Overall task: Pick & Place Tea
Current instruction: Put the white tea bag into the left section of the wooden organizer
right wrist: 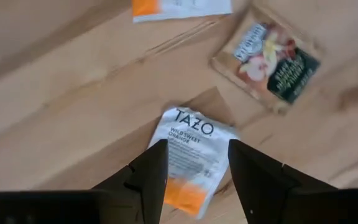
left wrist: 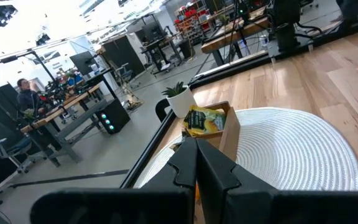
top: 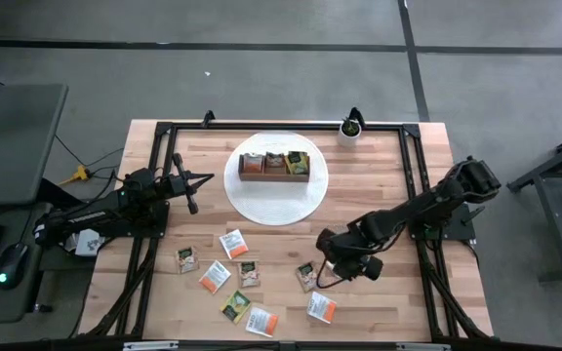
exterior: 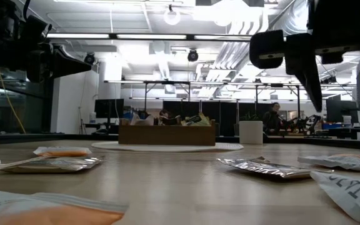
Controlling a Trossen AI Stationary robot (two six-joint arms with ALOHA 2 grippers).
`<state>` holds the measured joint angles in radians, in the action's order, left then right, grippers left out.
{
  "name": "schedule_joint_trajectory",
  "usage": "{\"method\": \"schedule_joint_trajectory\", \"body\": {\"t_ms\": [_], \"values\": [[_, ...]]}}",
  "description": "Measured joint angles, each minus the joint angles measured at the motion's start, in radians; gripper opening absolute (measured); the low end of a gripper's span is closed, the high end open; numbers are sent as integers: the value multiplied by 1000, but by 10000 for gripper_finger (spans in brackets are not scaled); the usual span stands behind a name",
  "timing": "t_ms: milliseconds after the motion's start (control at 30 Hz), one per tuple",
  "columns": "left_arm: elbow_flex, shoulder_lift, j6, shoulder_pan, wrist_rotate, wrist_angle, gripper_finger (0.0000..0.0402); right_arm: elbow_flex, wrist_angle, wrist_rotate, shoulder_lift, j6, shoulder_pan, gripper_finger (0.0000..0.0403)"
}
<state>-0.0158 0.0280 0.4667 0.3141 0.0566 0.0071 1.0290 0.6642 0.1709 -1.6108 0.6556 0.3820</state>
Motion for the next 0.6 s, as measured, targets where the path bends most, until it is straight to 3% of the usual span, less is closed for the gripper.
{"method": "schedule_joint_trajectory", "body": {"t_ms": [233, 600], "values": [[0, 0, 0, 0, 0, 0, 1, 10, -65, -5, -63, 256, -1, 156], [0, 0, 0, 0, 0, 0, 1, 3, -89, -15, -112, 342, 25, 152]]}}
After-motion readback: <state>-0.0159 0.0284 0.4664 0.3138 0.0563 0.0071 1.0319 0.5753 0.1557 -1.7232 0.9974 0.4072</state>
